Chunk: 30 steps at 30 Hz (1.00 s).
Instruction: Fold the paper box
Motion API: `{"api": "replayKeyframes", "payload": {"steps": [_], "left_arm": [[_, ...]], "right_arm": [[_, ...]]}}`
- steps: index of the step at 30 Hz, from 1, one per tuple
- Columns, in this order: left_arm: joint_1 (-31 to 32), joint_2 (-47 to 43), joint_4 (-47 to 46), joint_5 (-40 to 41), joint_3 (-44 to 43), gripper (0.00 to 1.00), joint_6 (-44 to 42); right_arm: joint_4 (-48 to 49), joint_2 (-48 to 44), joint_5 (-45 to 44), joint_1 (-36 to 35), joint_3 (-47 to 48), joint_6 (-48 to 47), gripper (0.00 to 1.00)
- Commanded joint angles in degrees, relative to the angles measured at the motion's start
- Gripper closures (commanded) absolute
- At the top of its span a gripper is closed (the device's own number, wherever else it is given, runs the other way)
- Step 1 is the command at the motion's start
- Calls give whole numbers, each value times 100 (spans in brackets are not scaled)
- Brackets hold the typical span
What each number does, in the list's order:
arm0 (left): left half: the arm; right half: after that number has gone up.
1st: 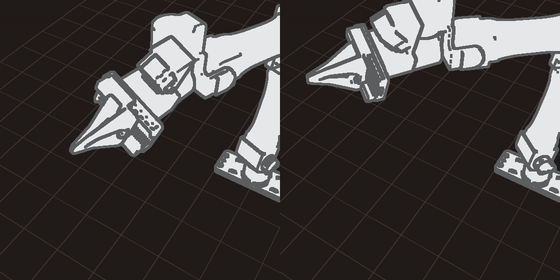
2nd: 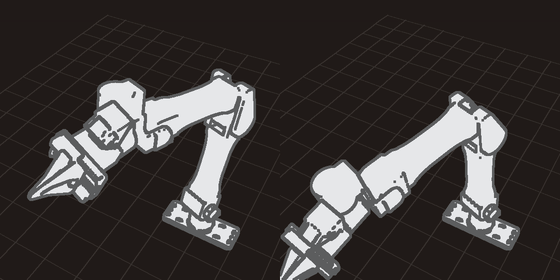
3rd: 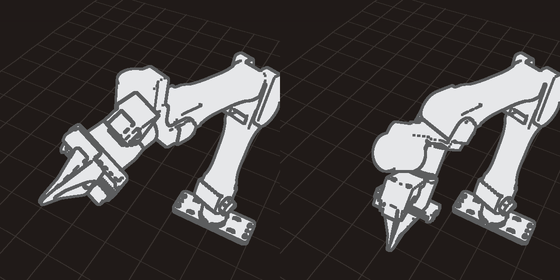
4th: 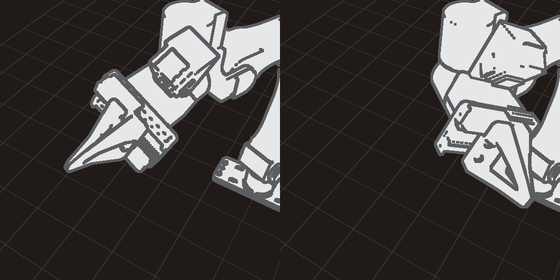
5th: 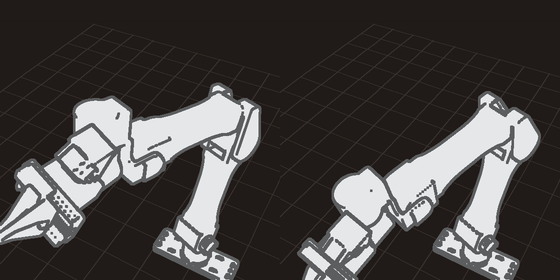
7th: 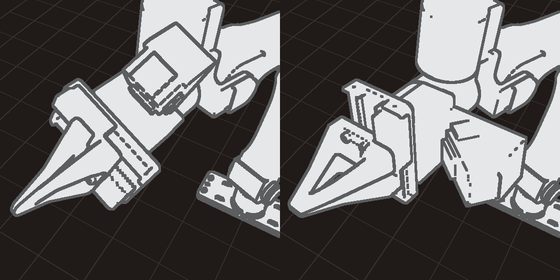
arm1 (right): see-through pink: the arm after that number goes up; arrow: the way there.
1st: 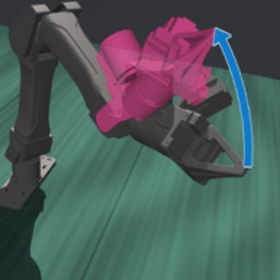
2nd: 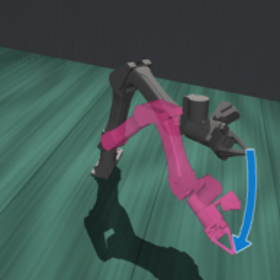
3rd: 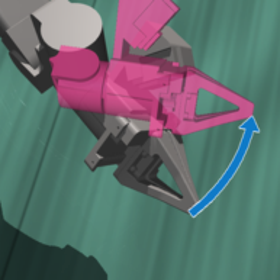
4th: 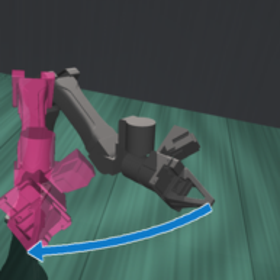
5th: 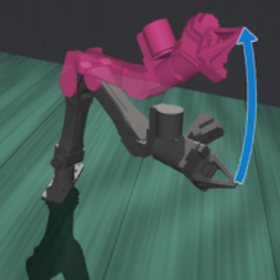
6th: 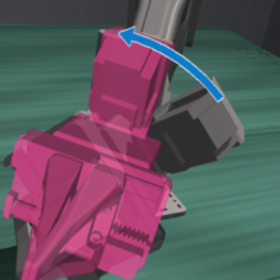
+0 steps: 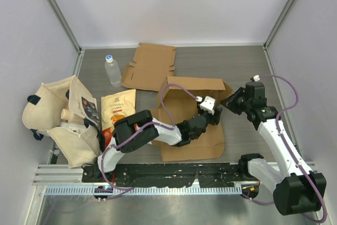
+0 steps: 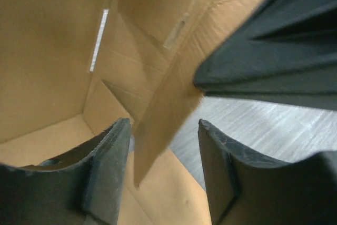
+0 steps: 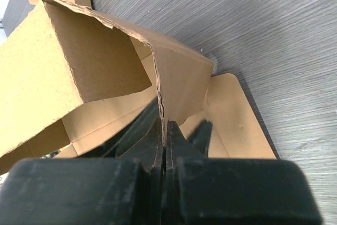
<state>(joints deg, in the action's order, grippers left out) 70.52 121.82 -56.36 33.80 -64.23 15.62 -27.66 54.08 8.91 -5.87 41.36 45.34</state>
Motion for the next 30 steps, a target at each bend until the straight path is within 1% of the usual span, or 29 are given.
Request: {"api": "replayKeyframes", "payload": {"steps": [1,3,4,5,7,8,9,10,11,12,13,14,15,16,17,18,19,20,22,23,24,25,26,27,28,29,30], "left_arm": [[-302,140,-157,-348,-309,56,-235],[-407,114,-51,-549,-310,69,-200],[-460,114,-51,-637,-318,81,-182],[-486,123,-94,-908,-319,85,-182],[-530,70,-103,-1024,-284,94,-191],[-548,35,-103,-1068,-249,97,-182],[-566,0,-103,-1121,-205,100,-138],[-653,-53,-112,-1226,-39,100,62],[-706,-149,-199,-1340,67,100,195],[-759,-193,-270,-1541,173,100,301],[-855,-228,-331,-1622,365,100,397],[-891,-272,-436,-1692,445,100,511],[-943,-281,-490,-1841,524,100,521],[-1031,-290,-560,-2060,664,100,547],[-1084,-308,-761,-2210,762,100,635],[-1137,-343,-928,-2368,876,100,696],[-1259,-343,-1104,-2735,1077,100,732],[-1312,-361,-1332,-2860,1166,100,793],[-1426,-370,-1456,-3167,1315,100,794],[-1462,-387,-1544,-3509,1351,100,785],[-1480,-404,-1554,-3616,1395,100,776],[-1489,-413,-1554,-3670,1448,100,759],[-1489,-440,-1562,-3809,1474,100,741],[-1489,-475,-1571,-3846,1527,100,698],[-1489,-484,-1580,-3837,1562,100,697],[-1480,-484,-1589,-3802,1571,100,697],[-1489,-492,-1589,-3802,1597,100,636]], "right_arm": [[217,41,375,-72,355,-60,99],[278,15,462,-99,364,-96,99],[296,6,480,-116,346,-148,99],[305,6,507,-116,337,-192,99],[323,41,612,-116,346,-324,95],[305,49,621,-108,363,-516,92],[279,50,612,-107,381,-622,81],[279,32,621,-73,442,-754,75],[235,6,595,-55,495,-1059,63],[200,-64,508,-29,548,-1228,57],[191,-221,228,-2,618,-1360,51],[252,-353,121,24,592,-1518,41],[418,-459,33,50,566,-1598,36],[524,-652,-20,86,505,-1651,34],[594,-723,-221,129,469,-1686,29],[847,-767,-257,173,399,-1756,26],[989,-785,-258,217,268,-1800,24],[1234,-698,-14,374,241,-1827,22],[1595,-479,556,507,214,-1976,20],[1849,-182,812,516,258,-2020,20],[1861,-22,1267,517,467,-2151,20],[1878,110,1472,508,582,-2352,20],[1783,268,1648,516,705,-2494,14],[1642,591,2032,508,1011,-2643,13],[1415,847,2210,456,1223,-3080,13],[803,1049,2186,368,1451,-3258,13],[597,1399,1916,106,1784,-3408,13]]}}
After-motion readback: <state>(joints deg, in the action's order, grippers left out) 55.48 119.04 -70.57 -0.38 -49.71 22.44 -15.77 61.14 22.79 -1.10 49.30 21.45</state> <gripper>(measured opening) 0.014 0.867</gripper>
